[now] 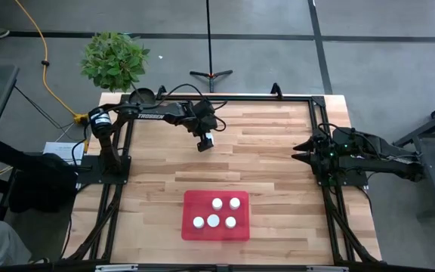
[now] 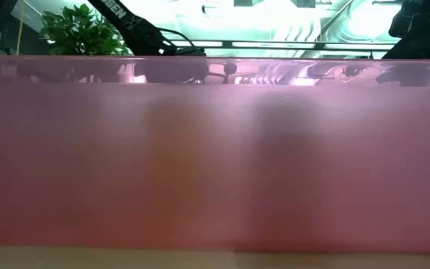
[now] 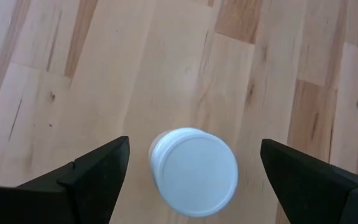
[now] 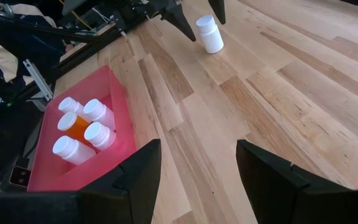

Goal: Pick and place pill bottles into a basket
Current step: Put the white pill bottle into the bin

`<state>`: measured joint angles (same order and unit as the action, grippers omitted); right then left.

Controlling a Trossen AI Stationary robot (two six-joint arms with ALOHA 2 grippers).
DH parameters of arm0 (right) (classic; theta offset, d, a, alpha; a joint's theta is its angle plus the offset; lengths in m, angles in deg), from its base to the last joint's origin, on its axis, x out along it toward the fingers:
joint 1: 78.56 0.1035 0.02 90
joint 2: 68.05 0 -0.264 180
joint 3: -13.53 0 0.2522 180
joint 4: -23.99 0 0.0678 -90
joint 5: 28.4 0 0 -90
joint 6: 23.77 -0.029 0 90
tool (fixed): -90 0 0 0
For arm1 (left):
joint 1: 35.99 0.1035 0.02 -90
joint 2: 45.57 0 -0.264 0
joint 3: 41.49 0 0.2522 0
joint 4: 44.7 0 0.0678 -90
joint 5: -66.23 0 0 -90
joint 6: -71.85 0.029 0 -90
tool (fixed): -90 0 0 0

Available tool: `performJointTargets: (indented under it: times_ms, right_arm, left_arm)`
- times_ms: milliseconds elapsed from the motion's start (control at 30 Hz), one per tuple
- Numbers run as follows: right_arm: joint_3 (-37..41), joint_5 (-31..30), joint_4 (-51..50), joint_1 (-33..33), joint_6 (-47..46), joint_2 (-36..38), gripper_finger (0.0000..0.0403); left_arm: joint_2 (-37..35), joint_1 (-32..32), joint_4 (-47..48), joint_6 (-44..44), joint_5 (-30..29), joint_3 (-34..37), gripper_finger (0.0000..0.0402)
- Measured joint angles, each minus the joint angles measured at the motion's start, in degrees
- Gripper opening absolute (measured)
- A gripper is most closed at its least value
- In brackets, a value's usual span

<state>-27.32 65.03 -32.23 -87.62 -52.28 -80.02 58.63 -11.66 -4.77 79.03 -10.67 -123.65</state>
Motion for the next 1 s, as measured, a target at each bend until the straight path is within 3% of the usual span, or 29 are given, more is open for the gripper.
performJointTargets:
  times_ms: [1000]
  right_arm:
    - [0.0,0.2,0.0,0.0,0.0,0.0,0.0199]
  left_arm:
    - [2.9,-0.4,-1.0,-1.6,0.8,0.0,0.0395]
